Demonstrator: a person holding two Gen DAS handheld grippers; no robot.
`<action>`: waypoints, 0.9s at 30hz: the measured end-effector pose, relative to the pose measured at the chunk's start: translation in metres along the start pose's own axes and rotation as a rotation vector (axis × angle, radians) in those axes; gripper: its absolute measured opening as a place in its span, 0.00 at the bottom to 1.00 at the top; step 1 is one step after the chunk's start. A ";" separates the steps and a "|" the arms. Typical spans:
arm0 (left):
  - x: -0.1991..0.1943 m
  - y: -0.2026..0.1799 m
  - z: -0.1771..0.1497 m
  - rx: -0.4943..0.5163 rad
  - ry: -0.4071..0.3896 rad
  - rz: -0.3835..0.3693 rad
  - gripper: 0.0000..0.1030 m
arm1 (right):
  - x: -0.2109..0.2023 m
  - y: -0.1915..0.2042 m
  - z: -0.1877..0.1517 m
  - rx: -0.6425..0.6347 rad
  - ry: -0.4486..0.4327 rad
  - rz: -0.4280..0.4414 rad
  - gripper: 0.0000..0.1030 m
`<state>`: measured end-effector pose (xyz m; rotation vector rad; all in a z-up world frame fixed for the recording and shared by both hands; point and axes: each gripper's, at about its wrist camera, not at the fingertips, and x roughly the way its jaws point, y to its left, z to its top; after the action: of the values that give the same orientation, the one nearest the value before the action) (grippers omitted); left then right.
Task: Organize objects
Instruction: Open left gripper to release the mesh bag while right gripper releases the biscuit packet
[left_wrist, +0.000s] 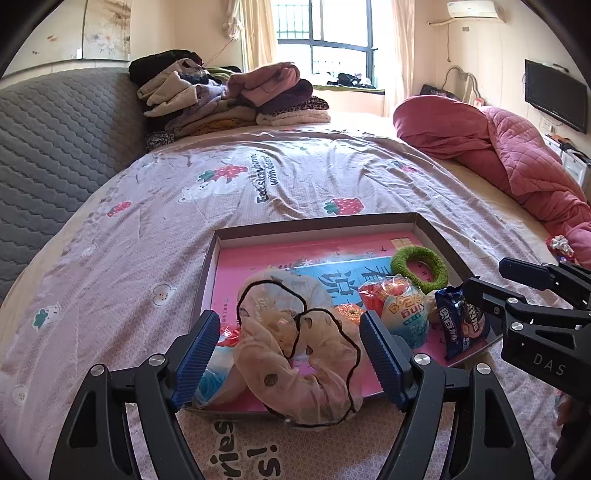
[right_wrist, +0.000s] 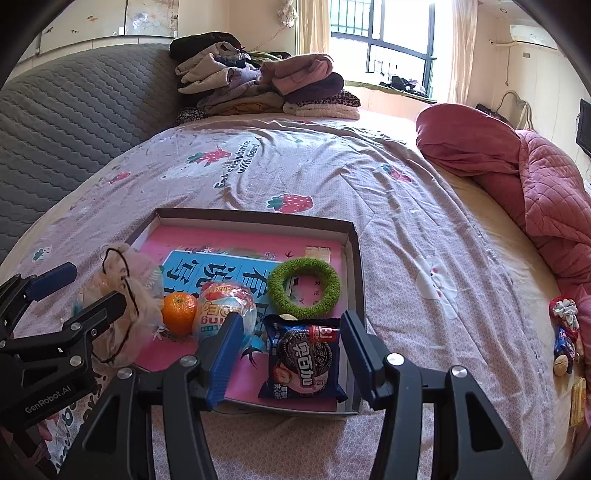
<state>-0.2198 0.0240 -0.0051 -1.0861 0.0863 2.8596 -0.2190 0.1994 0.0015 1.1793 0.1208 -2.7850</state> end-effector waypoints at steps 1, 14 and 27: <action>0.000 0.000 0.001 -0.001 0.002 0.000 0.77 | -0.001 0.000 0.001 0.001 -0.001 0.000 0.53; -0.022 0.000 0.007 -0.006 -0.021 0.015 0.77 | -0.023 0.005 0.008 -0.014 -0.032 0.002 0.53; -0.055 0.000 0.012 -0.016 -0.055 0.028 0.77 | -0.054 0.010 0.010 -0.015 -0.071 0.003 0.53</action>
<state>-0.1873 0.0216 0.0405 -1.0155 0.0756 2.9176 -0.1880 0.1925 0.0471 1.0754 0.1338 -2.8143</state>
